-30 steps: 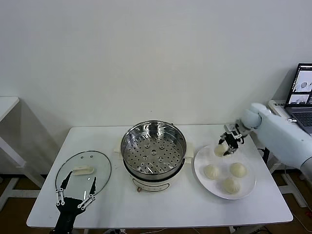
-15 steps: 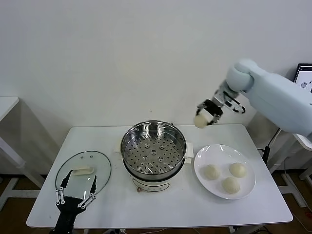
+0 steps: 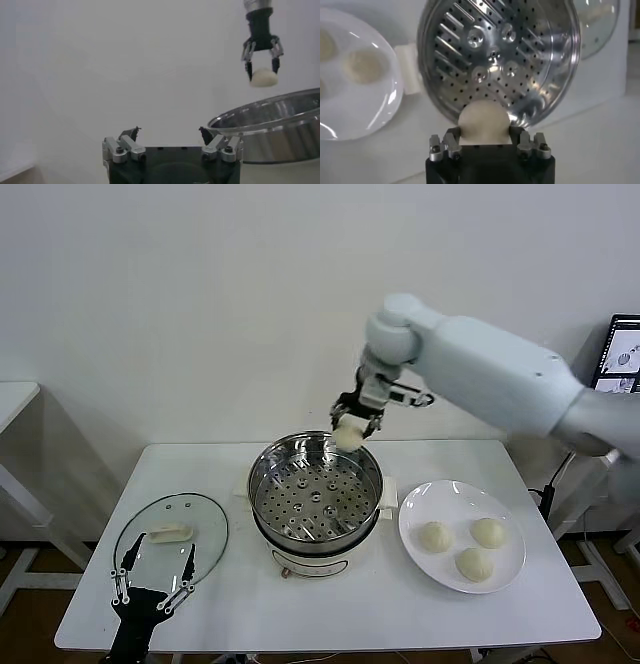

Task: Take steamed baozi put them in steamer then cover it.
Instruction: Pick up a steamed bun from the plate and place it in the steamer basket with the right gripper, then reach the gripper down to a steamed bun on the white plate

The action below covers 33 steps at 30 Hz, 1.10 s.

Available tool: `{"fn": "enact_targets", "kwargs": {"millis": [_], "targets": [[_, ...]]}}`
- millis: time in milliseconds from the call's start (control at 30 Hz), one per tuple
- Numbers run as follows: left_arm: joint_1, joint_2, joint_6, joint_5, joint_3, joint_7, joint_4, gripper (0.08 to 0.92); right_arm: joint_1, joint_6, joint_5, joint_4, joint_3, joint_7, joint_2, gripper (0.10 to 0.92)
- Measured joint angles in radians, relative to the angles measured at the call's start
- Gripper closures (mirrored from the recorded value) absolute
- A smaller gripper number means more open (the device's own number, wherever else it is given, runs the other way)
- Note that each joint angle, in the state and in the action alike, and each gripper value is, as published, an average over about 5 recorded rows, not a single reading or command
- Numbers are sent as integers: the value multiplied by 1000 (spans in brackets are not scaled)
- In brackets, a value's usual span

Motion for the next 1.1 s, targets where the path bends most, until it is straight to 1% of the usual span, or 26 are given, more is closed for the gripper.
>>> {"fn": "enact_targets", "kwargs": {"millis": [533,700,767,900,1100], "targets": [[3,2,-8,0,-12,-2,4,177,-121,55,-149,-143,30,39,142,330],[0,2,-10,-2,-12,-2,8,177,-141,64,-170,-175,33,50,169,294],[-2,2,-10,-4,-12,-2,9,177,-144,64,-174,-180,34,51,172,260],[-4,2,-10,-5,-14,-3,11,177,-142,54,-155,-174,34,48,167,209],[-5,1,-9,-5,-15,-3,8,177,-104,-17,-29,-130,44,14,114,203]]}}
